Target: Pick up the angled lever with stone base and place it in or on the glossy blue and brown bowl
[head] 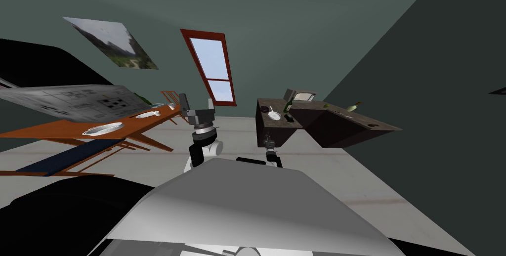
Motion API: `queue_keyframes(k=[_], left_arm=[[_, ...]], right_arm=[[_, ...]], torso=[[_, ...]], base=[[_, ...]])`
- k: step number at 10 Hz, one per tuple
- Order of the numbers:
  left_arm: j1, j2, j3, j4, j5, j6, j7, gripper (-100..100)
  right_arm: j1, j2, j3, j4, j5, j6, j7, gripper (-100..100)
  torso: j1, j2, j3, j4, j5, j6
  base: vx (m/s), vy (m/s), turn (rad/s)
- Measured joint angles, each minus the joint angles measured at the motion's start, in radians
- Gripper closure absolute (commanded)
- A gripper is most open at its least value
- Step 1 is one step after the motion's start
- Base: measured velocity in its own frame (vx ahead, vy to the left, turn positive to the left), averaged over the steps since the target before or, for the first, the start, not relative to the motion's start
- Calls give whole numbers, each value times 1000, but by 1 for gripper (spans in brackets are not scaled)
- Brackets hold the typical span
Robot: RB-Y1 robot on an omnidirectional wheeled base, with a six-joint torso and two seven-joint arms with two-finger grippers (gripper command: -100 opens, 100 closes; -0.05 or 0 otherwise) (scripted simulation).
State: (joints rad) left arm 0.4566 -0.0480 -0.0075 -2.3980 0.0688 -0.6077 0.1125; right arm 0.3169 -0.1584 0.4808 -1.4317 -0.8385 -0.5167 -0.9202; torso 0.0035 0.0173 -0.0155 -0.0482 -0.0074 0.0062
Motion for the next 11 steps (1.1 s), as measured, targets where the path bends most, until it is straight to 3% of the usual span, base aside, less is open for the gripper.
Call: queue_keyframes(k=[4,6,11], left_arm=[[0,0,0,0,0,0,0,0],[0,0,0,0,0,0,0,0],[1,0,0,0,0,0,0,0]], right_arm=[[87,-25,-63,-31,-19,1,-68,100],[148,-45,-100,-77,-20,6,-106,100],[249,-106,-226,-188,-9,29,-229,100]], torso=[[-3,-16,-8,-2,-1,1],[-3,-18,-10,-2,0,1],[-7,-30,-16,-4,0,0]], base=[[18,175,96],[98,163,83],[225,128,88]])
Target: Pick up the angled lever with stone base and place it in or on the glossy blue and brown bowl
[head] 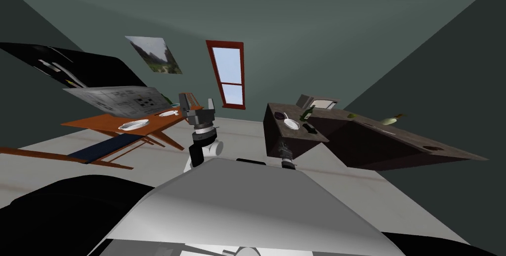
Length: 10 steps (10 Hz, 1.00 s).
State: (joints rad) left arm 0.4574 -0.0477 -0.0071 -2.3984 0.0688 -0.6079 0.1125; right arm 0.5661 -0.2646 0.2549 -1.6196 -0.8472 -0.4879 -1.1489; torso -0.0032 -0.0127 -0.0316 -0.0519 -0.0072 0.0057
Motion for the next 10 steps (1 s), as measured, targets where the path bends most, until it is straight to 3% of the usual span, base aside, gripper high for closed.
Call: queue_keyframes(k=[4,6,10], left_arm=[[0,0,0,0,0,0,0,0],[0,0,0,0,0,0,0,0],[0,0,0,0,0,0,0,0]], right_arm=[[81,-74,-106,-132,25,17,-106,100],[100,-126,-156,-174,41,17,-170,100],[131,-197,-226,-257,69,31,-251,100]], torso=[[2,-5,-2,0,1,-2],[-3,-3,-1,1,0,-2],[-4,6,5,4,0,-3]], base=[[300,85,63],[298,1,41],[196,-11,16]])
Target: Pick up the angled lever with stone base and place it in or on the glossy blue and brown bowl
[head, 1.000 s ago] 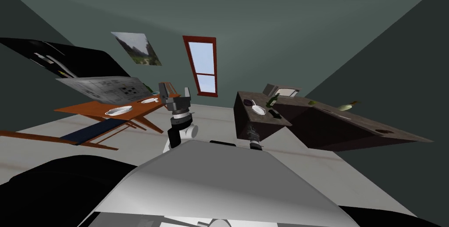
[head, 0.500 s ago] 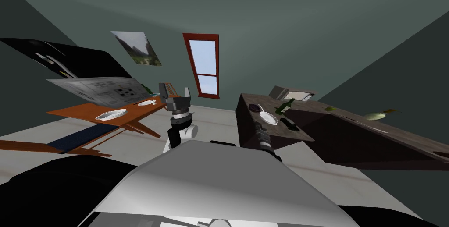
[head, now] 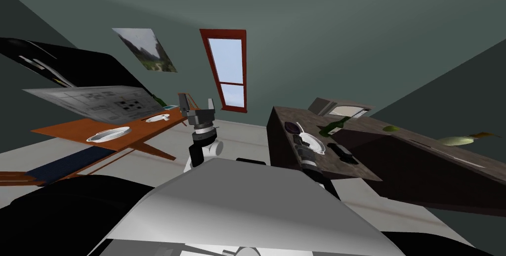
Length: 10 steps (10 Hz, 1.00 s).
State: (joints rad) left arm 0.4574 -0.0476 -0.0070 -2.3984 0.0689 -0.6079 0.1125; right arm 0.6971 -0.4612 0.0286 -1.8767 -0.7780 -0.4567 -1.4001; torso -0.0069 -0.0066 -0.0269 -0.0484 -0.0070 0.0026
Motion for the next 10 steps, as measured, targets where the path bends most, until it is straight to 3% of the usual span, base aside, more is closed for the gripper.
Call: queue_keyframes(k=[2,4,10], left_arm=[[0,0,0,0,0,0,0,0],[0,0,0,0,0,0,0,0],[0,0,0,0,0,0,0,0]], right_arm=[[10,-52,-33,-32,23,3,-57,100],[27,-70,-49,-71,39,12,-78,100],[58,-156,-75,-124,134,41,-190,100]], torso=[[-2,-4,-2,0,0,-1],[-2,2,1,0,-1,-1],[-7,1,0,-1,-1,-1]], base=[[244,-42,5],[155,-51,-11],[194,-104,-44]])
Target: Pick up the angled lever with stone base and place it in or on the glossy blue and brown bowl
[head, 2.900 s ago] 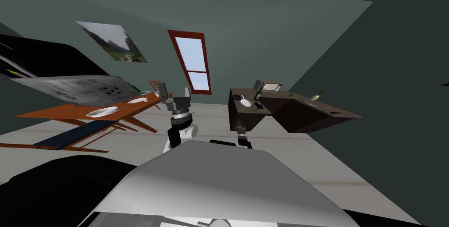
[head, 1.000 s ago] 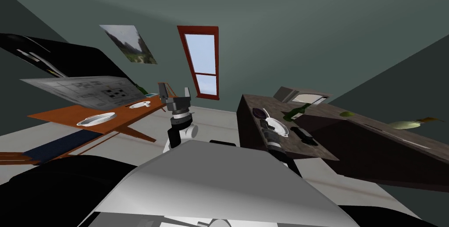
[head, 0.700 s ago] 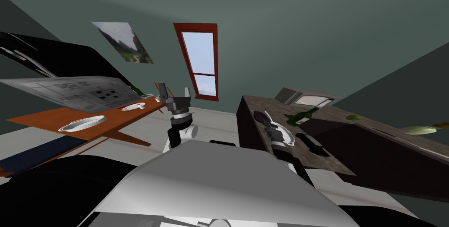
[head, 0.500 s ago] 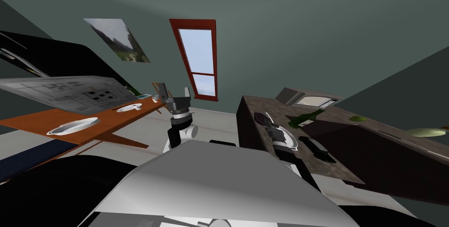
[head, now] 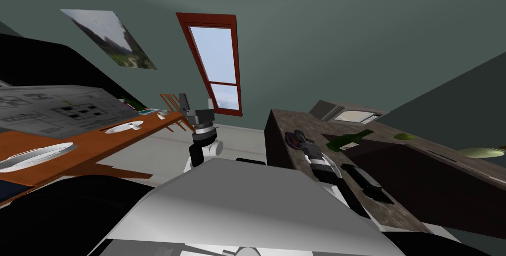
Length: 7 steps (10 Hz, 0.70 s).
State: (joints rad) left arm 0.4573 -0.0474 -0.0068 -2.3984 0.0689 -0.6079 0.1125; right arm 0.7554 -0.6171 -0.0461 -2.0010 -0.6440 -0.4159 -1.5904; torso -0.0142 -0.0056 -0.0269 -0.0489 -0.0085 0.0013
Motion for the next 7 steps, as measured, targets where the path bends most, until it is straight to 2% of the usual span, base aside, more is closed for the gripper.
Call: queue_keyframes(k=[2,3,7], left_arm=[[0,0,0,0,0,0,0,0],[0,0,0,0,0,0,0,0],[0,0,0,0,0,0,0,0]], right_arm=[[10,4,21,20,30,10,-23,100],[11,4,23,23,31,11,-24,-100],[11,4,23,23,31,11,-24,-100]], torso=[[-3,3,1,0,-2,0],[2,8,4,1,0,0],[8,15,8,3,1,0]], base=[[103,-101,-11],[13,-13,4],[2,-2,0]])
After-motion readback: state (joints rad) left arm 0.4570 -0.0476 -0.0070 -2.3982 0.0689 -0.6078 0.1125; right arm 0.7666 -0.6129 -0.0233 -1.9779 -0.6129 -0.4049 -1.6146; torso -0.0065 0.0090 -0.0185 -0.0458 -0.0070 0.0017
